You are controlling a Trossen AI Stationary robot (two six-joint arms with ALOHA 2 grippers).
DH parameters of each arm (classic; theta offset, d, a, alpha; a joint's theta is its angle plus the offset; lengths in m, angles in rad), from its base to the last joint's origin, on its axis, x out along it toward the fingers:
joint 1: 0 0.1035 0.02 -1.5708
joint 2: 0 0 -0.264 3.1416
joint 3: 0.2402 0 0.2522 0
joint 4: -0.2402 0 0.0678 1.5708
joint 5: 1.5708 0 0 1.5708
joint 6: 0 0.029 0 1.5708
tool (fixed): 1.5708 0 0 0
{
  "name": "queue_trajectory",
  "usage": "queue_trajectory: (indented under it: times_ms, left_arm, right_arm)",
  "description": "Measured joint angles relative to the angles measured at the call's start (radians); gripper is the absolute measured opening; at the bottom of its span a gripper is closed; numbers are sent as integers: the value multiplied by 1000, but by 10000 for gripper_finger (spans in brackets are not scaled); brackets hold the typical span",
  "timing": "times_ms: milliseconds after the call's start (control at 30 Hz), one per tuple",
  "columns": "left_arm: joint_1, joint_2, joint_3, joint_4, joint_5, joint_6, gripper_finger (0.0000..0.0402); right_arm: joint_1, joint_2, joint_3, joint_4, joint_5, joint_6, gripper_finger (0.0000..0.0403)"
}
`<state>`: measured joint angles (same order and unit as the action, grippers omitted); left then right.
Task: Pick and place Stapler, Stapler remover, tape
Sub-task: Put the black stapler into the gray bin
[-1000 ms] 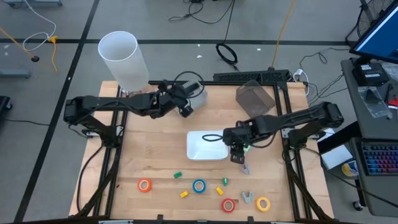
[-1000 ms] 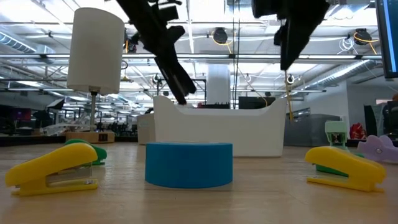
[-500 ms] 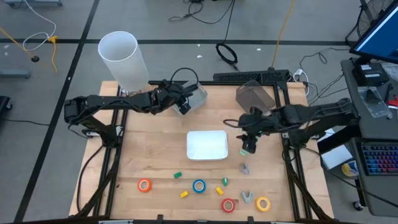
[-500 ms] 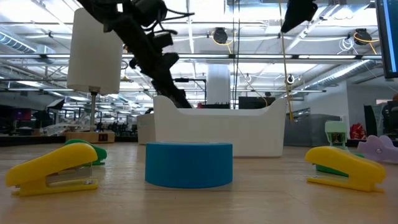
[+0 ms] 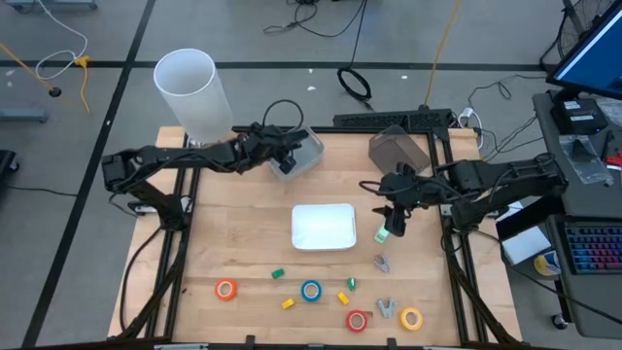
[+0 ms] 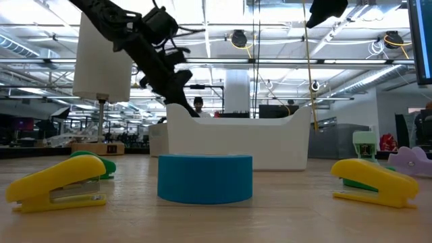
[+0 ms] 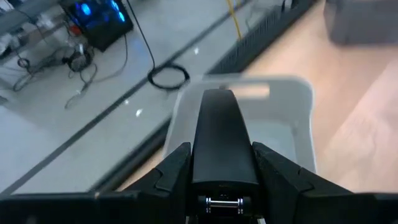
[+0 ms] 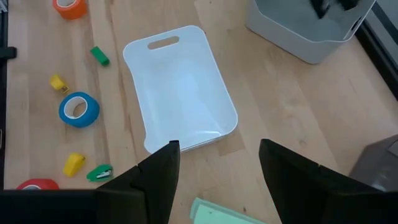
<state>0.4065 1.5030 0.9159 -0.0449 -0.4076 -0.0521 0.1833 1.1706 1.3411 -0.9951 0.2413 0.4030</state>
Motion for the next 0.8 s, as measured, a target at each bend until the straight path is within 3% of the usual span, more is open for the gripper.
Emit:
queue_trajectory:
  times_ms: [567, 800]
  left_arm:
    - [-1, 44, 0, 11, -80, 52, 142]
    - [-1, 44, 1, -87, -82, 57, 154]
  right_arm:
    - [0, 0, 0, 36, 0, 4, 212]
    - [0, 0, 0, 43, -1, 4, 212]
